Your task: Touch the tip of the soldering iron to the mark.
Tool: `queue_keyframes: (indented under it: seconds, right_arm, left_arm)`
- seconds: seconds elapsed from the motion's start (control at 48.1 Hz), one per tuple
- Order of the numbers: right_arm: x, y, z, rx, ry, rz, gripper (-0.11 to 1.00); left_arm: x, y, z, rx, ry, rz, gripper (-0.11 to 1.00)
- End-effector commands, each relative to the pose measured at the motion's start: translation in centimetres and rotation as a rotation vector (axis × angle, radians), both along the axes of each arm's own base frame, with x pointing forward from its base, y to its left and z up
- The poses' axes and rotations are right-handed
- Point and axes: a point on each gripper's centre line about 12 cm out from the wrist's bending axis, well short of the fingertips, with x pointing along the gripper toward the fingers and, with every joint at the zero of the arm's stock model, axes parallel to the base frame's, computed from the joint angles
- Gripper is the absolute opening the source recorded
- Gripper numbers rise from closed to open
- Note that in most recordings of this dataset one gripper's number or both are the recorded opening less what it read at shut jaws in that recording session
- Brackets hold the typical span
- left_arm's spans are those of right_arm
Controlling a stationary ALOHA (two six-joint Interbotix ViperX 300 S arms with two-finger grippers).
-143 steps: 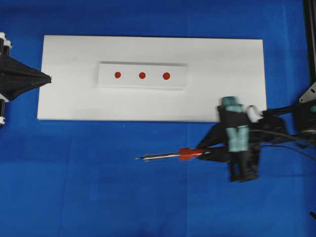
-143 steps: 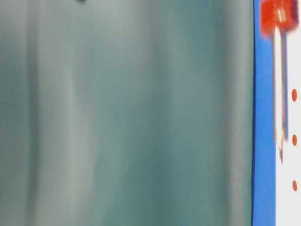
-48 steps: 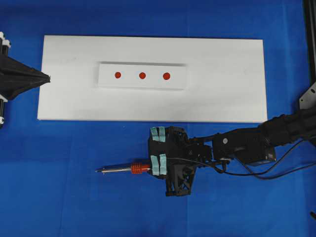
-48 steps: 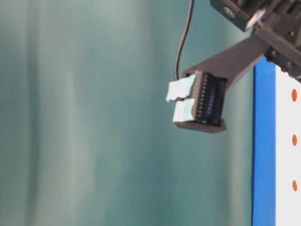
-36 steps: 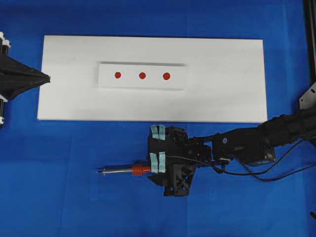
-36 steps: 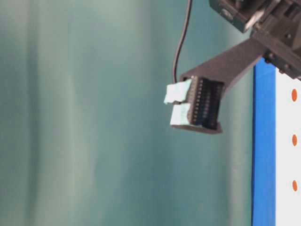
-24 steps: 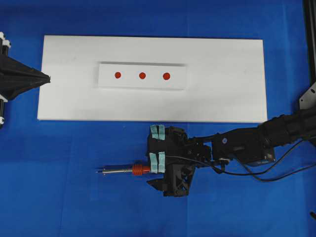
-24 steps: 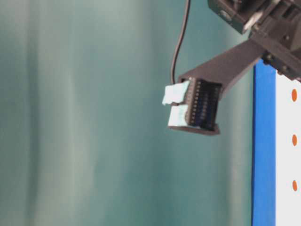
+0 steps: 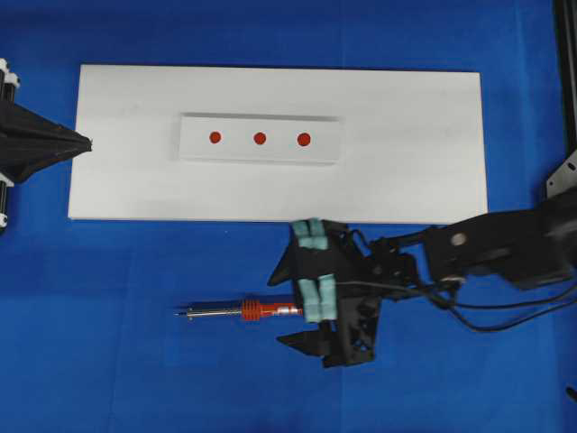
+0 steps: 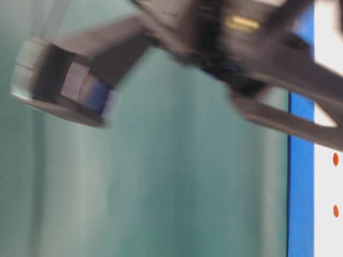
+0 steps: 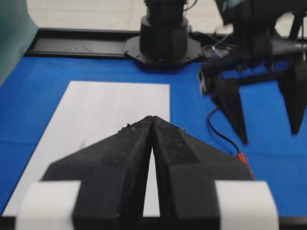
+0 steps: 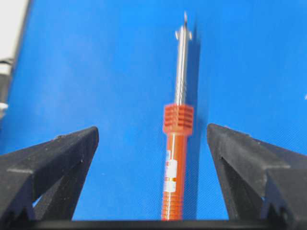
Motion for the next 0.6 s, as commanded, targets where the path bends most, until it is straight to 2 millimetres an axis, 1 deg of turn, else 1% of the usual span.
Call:
queue_keyframes:
  seconds: [0.0,0.125,0.229,0.395,0.457,0.478,0.582]
  right_arm:
    - [-0.4,-0.3,2.3,0.000,-0.054,0.005,0.88]
    - [-0.2,-1.1,2.2,-0.009,-0.050,-0.008,0.88]
    - [0.1,-2.5,2.3,-0.038,-0.057,-0.026,0.88]
    - [0.5,-7.1,3.1,-0.093,-0.081,-0.104,0.88]
    - [0.6,-9.1,3.6,-0.121,-0.094,-0.135,0.88]
    - [0.6,-10.1,3.8,-0.134,-0.099,-0.152,0.88]
    - [0.5,-13.1,4.0,-0.170,-0.103,-0.208,0.88]
  left_arm:
    - [0.2,0.0,0.7,-0.001,-0.017,0.001,0.02]
    - [0.1,0.0,0.7,-0.001,-0.018,0.001,0.02]
    - [0.1,0.0,0.7,-0.001,-0.018,0.001,0.02]
    - [0.2,0.0,0.7,-0.001,-0.017,0.001,0.02]
    - [0.2,0.0,0.7,0.000,-0.017,0.001,0.02]
    - [0.2,0.0,0.7,-0.001,-0.017,0.000,0.02]
    - [0.1,0.0,0.7,-0.001,-0.018,0.001,0.02]
